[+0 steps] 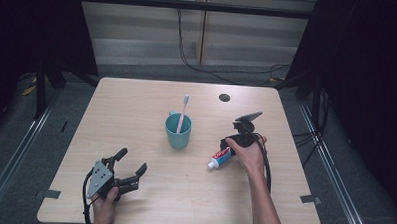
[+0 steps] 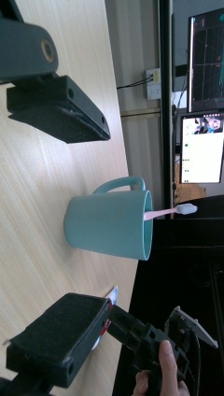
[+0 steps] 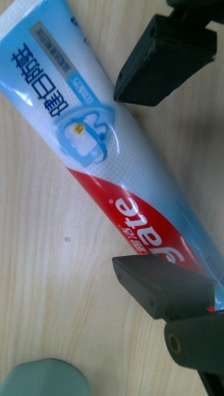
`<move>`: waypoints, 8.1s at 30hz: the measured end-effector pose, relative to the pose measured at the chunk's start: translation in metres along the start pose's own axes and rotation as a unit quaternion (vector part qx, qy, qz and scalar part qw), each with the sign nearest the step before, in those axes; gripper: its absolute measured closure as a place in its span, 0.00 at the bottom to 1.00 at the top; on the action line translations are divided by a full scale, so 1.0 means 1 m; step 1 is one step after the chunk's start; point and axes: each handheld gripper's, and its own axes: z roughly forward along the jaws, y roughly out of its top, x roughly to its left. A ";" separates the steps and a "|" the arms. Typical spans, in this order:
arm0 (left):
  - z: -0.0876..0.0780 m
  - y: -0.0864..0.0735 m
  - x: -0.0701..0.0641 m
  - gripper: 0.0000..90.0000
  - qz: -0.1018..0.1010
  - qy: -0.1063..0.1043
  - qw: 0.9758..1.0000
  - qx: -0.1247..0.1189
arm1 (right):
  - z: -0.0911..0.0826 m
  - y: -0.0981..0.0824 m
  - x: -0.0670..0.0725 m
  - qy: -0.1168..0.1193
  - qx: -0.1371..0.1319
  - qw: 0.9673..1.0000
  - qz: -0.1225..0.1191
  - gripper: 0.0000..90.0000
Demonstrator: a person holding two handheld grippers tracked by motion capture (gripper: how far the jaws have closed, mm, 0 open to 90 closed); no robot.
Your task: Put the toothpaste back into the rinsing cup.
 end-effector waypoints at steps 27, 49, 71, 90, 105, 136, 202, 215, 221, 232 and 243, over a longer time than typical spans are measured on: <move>0.000 0.000 0.000 0.18 -0.005 -0.012 1.000 -0.002 | 0.009 0.001 0.004 -0.029 0.053 0.996 -0.064 0.49; 0.000 0.000 0.000 0.18 -0.003 -0.013 1.000 -0.003 | 0.012 0.002 0.012 -0.068 0.070 0.986 -0.137 0.70; 0.000 0.000 0.000 0.18 -0.003 -0.013 1.000 0.000 | 0.004 -0.003 0.005 -0.013 0.048 0.989 -0.137 0.80; 0.000 0.000 0.000 0.18 -0.006 -0.012 1.000 -0.002 | -0.014 -0.012 -0.008 0.034 -0.020 0.993 -0.108 0.81; 0.000 0.000 0.000 0.17 -0.006 -0.012 1.000 -0.002 | -0.028 -0.026 -0.015 0.055 -0.107 0.987 -0.102 0.81; 0.000 0.000 0.000 0.18 -0.005 -0.014 1.000 -0.002 | -0.058 -0.048 -0.013 0.107 -0.322 0.934 -0.113 0.81; 0.000 0.000 0.000 0.17 -0.006 -0.012 1.000 -0.004 | -0.093 -0.017 0.038 0.174 -0.443 0.863 -0.169 0.80; 0.000 0.000 0.000 0.17 -0.007 -0.012 1.000 -0.004 | -0.091 -0.008 0.068 0.192 -0.443 0.855 -0.188 0.80; 0.000 -0.001 -0.001 0.17 -0.012 -0.014 1.000 -0.004 | -0.091 -0.001 0.082 0.202 -0.443 0.851 -0.196 0.80; 0.000 -0.001 -0.001 0.17 -0.012 -0.015 1.000 -0.005 | -0.086 0.009 0.099 0.212 -0.441 0.849 -0.201 0.80; 0.000 -0.001 0.000 0.17 -0.010 -0.014 1.000 -0.004 | -0.074 0.022 0.115 0.215 -0.423 0.854 -0.214 0.80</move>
